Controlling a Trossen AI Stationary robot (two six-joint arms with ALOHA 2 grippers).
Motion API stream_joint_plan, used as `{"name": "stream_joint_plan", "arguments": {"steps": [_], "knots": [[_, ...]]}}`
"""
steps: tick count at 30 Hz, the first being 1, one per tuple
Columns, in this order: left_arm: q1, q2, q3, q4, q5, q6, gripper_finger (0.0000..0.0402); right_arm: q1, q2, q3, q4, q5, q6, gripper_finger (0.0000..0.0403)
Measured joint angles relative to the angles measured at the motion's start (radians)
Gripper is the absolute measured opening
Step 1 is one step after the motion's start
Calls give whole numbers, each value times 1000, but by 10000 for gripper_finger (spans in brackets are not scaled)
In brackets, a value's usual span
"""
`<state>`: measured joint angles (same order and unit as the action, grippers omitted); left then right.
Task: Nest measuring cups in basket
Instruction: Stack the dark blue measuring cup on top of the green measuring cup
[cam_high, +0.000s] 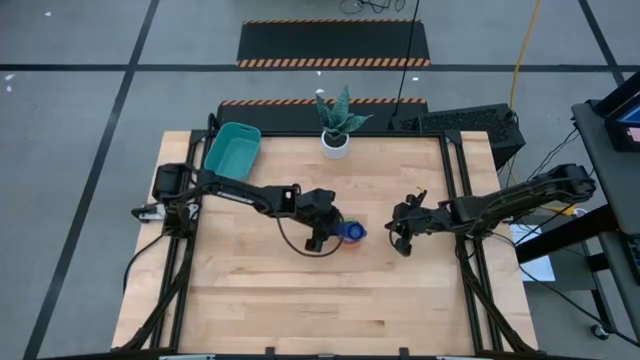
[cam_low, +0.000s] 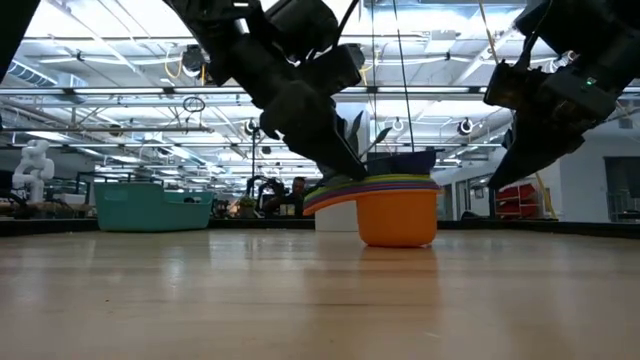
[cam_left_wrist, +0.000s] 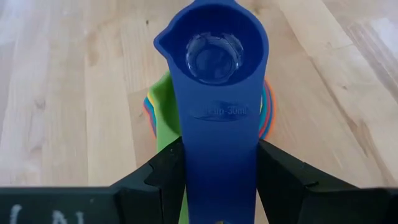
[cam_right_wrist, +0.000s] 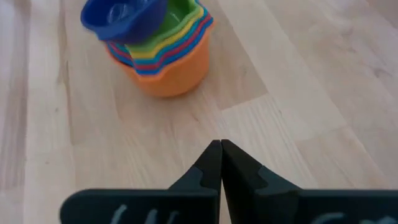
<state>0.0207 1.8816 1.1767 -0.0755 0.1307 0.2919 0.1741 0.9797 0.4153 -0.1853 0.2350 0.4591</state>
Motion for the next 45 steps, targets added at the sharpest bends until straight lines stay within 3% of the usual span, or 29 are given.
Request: {"name": "stream_joint_plan", "arguments": {"steps": [9,31,45], "knots": [[6,-14,-2,-35,-1,13,175,5,-14,0,-20,0,-3,0],[4,-15,-3,-73,-1,-6,273,5,-13,0,-17,-1,0,0],[-13,-15,-3,-49,-1,6,283,5,-13,0,-15,-1,0,0]]}}
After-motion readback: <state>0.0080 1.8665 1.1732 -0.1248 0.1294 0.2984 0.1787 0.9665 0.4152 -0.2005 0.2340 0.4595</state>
